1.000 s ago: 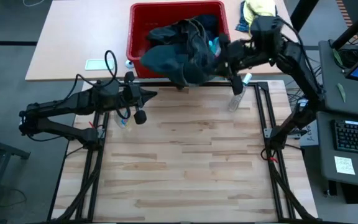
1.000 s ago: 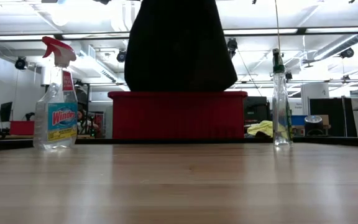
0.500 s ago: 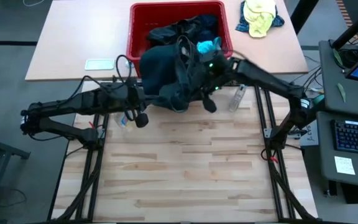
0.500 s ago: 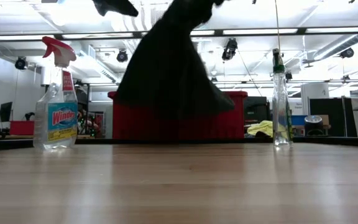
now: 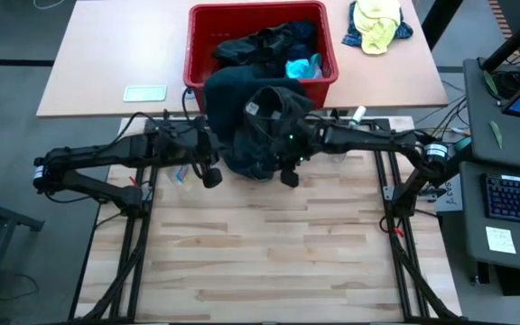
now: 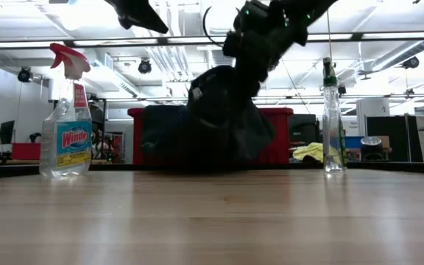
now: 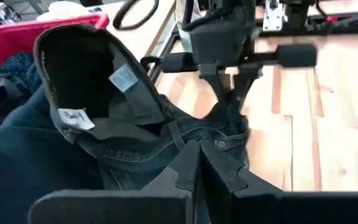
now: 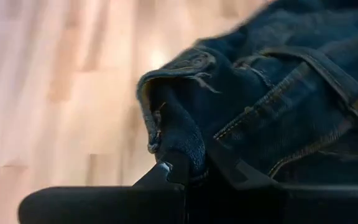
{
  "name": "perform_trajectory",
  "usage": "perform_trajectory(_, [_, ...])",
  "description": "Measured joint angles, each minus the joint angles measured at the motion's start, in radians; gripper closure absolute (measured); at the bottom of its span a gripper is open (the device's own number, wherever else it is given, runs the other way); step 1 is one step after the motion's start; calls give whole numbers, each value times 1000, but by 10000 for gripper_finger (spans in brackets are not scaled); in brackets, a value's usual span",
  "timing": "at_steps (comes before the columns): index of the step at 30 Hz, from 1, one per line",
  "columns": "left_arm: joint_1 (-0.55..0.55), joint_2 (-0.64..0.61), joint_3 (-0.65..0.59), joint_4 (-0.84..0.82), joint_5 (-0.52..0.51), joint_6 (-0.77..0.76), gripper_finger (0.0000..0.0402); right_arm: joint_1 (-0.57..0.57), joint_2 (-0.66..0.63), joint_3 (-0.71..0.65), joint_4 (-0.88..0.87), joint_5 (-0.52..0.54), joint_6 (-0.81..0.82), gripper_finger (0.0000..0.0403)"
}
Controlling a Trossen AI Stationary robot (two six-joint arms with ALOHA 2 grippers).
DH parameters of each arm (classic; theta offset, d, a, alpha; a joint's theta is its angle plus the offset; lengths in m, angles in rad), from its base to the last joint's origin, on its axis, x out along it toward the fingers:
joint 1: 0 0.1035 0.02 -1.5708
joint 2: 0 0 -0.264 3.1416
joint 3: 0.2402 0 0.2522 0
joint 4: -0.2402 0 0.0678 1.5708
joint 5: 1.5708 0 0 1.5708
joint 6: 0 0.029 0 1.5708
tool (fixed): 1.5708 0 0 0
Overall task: Fold Laundry from Bin
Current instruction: Fold the blue pants
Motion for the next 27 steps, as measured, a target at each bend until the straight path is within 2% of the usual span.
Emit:
perform_trajectory(5, [0, 58, 0, 0, 0, 0, 401, 35, 1, -81, 70, 118, 64, 376])
perform_trajectory(9, [0, 107, 0, 2, 0, 0, 401, 67, 1, -131, 121, 125, 82, 377])
perform_trajectory(14, [0, 152, 0, 8, 0, -19, 401, 97, 1, -180, 272, 126, 141, 365])
perform_trajectory(27, [-19, 218, 0, 52, 0, -199, 401, 154, 1, -233, 288, 126, 166, 232])
